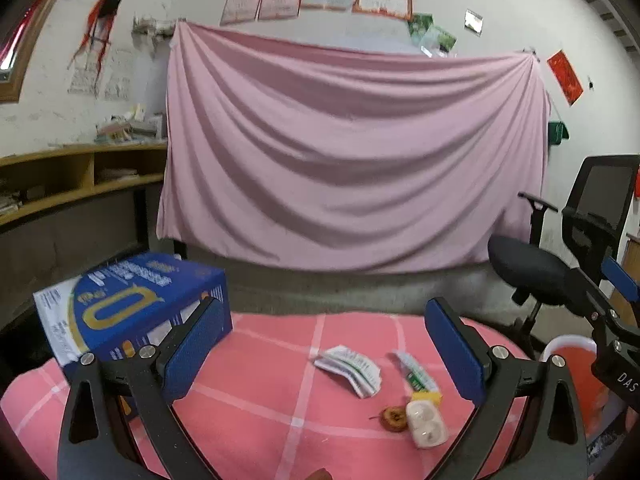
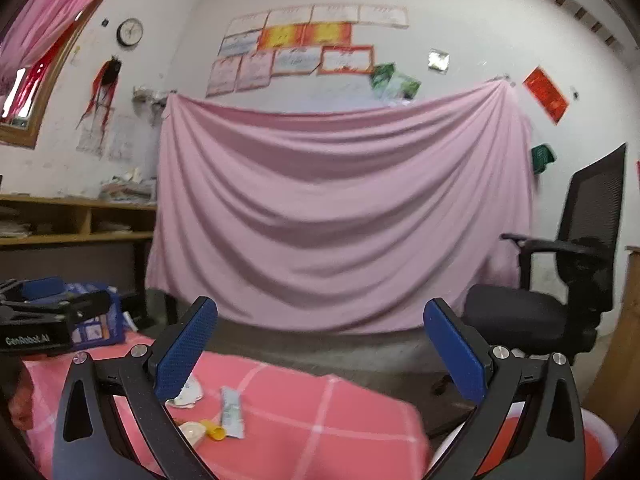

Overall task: Collect trash
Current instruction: 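Move both open tools back to the remaining packets on the table, then grasp the white-green medicine packet with the left tool while the right tool grasps the clear blister strip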

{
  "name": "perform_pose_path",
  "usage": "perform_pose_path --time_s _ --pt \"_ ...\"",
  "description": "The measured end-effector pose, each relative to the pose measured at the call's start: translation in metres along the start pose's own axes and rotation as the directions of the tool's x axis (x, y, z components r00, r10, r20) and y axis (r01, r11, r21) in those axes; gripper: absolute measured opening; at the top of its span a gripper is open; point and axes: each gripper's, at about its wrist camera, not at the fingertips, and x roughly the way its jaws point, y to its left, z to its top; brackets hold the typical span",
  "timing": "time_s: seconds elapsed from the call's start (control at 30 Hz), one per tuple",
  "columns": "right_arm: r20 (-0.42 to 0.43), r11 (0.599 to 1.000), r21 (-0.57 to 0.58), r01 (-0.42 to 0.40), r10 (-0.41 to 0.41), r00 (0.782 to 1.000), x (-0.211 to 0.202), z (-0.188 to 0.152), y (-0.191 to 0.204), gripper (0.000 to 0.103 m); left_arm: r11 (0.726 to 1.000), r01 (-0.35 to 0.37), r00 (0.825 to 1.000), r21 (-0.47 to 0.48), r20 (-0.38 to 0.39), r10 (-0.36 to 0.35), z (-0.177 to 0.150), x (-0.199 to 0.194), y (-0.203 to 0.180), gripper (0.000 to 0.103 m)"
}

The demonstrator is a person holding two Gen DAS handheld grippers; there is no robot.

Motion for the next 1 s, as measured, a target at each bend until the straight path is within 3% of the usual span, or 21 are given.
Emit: perform_pose_path --time_s 0.23,0.37,0.43,0.5,0.67,0.73,0.83,0.9,1.0 --pt "-0.177 0.996 0.064 -0.07 0.08 0.981 0.04 -0.015 0.002 0.103 1.0 0.019 0.988 -0.005 -0.154 -0.02 -0.005 0.027 0.005 0.098" --pt "-0.295 0.987 0.136 -0.082 0.119 0.948 0.061 -0.024 -0.008 0.102 0.998 0.057 0.971 -0.013 -0.233 -0.058 -0.007 0.042 0.006 0.096" --pt "-0.349 0.982 0.169 -0.083 0.138 0.927 0.07 -0.029 -0.013 0.09 0.996 0.087 0.955 -0.013 -0.282 -0.087 -0.01 0.051 0.004 0.085" --pt "-0.414 0.978 0.194 -0.079 0.155 0.897 0.082 -0.035 -0.015 0.085 0.994 0.11 0.933 -0.026 -0.342 -0.112 -0.014 0.062 0.001 0.073" --pt "-0.493 0.976 0.19 -0.104 0.186 0.85 0.094 -0.043 -0.009 0.069 0.976 0.164 0.852 -0.141 -0.478 -0.212 -0.024 0.093 0.005 0.049" --pt "-0.509 0.975 0.183 -0.123 0.201 0.837 0.096 -0.045 -0.006 0.063 0.968 0.163 0.832 -0.191 -0.501 -0.238 -0.025 0.101 0.011 0.04" --pt "-0.535 0.97 0.181 -0.16 0.234 0.812 0.101 -0.048 -0.001 0.058 0.954 0.168 0.817 -0.25 -0.505 -0.277 -0.021 0.107 0.018 0.028" --pt "-0.565 0.955 0.218 -0.201 0.292 0.771 0.107 -0.053 0.002 0.055 0.941 0.182 0.804 -0.285 -0.507 -0.31 -0.018 0.11 0.022 0.017" --pt "-0.601 0.941 0.258 -0.221 0.335 0.725 0.115 -0.059 0.004 0.046 0.931 0.188 0.796 -0.313 -0.507 -0.331 -0.013 0.113 0.026 0.013"
